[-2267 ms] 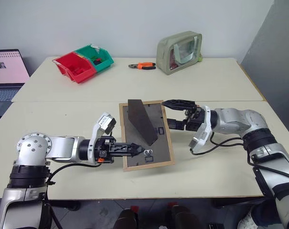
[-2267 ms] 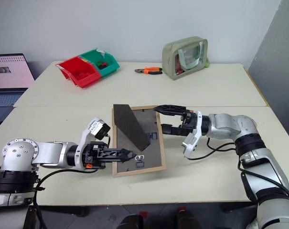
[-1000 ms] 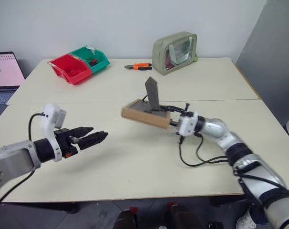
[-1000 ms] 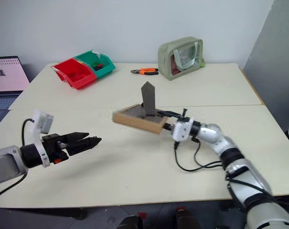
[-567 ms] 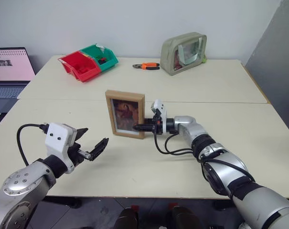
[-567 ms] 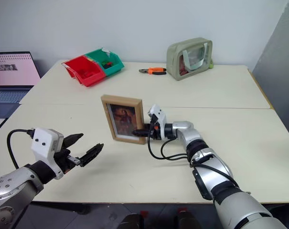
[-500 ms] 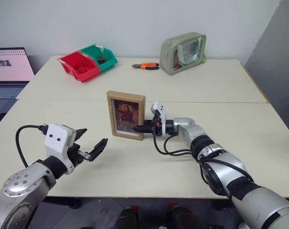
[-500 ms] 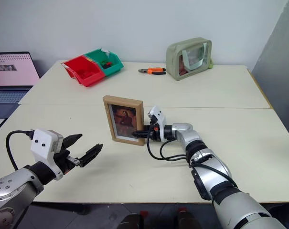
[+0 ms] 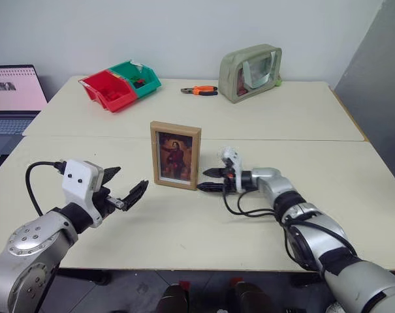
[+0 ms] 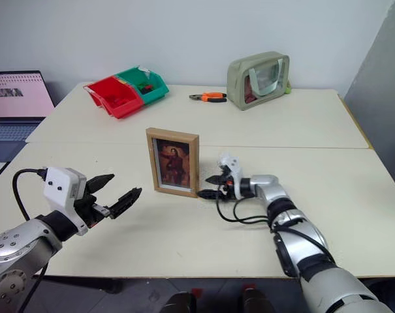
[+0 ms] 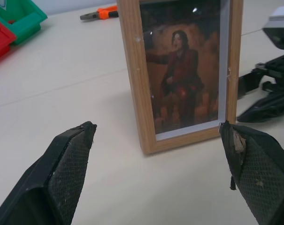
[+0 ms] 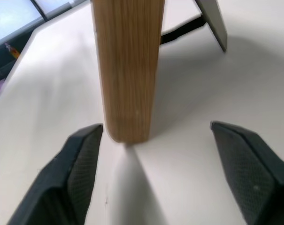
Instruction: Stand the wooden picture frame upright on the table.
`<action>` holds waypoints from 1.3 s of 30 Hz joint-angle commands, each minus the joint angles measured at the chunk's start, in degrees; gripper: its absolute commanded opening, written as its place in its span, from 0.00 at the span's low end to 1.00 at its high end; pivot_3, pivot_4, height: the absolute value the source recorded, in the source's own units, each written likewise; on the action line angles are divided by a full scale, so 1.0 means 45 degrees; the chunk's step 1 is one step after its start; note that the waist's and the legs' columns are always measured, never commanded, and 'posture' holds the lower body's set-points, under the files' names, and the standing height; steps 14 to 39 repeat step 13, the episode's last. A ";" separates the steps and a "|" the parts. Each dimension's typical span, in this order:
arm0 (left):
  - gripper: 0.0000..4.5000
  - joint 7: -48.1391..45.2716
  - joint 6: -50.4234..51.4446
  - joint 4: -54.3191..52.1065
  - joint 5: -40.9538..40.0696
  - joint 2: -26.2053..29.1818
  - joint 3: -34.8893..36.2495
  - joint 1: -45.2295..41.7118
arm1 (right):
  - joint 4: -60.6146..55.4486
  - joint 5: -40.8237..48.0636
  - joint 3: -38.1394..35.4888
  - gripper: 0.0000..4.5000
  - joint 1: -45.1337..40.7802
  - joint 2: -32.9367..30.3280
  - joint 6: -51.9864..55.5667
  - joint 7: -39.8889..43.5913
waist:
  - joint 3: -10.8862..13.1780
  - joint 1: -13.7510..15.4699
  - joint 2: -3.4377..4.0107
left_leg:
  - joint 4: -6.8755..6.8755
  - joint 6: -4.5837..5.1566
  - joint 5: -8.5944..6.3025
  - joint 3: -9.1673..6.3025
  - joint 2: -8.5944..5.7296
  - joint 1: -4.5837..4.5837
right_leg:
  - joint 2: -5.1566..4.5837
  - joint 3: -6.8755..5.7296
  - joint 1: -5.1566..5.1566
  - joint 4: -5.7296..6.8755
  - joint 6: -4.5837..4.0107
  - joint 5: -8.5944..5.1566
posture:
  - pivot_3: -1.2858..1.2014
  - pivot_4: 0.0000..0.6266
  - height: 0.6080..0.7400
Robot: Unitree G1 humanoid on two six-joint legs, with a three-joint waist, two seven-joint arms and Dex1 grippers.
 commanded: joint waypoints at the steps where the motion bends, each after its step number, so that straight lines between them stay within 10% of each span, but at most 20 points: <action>1: 1.00 -0.0716 0.0356 0.0481 -0.0221 0.0474 0.0663 -0.0129 | -0.3798 -0.0634 0.0095 1.00 0.1624 -0.1884 0.0526 -0.0362 | 0.0001 0.0049 0.0001 | 0.0002 0.0000 0.0000 -0.0011 0.0003 -0.0001 | -0.0005 -0.0007 0.0005 -0.0007 0.0001 -0.0001 | 0.52 0.24 1.00; 13: 1.00 -0.4223 0.3092 0.4053 -0.1928 0.4274 0.2554 -0.2748 | -1.5964 0.2472 -0.1033 1.00 0.3420 -0.4035 1.0053 -0.2451 | 0.0013 -0.0331 0.0015 | -0.0019 0.0000 0.0000 -0.0011 0.0013 -0.0003 | 0.0045 -0.0016 -0.0035 0.0015 -0.0012 -0.0013 | 0.52 0.24 1.00; 39: 1.00 -0.4223 0.3092 0.4053 -0.1928 0.4274 0.2554 -0.2748 | -1.5964 0.2472 -0.1033 1.00 0.3420 -0.4035 1.0053 -0.2451 | 0.0013 -0.0331 0.0015 | -0.0019 0.0000 0.0000 -0.0011 0.0013 -0.0003 | 0.0045 -0.0016 -0.0035 0.0015 -0.0012 -0.0013 | 0.52 0.24 1.00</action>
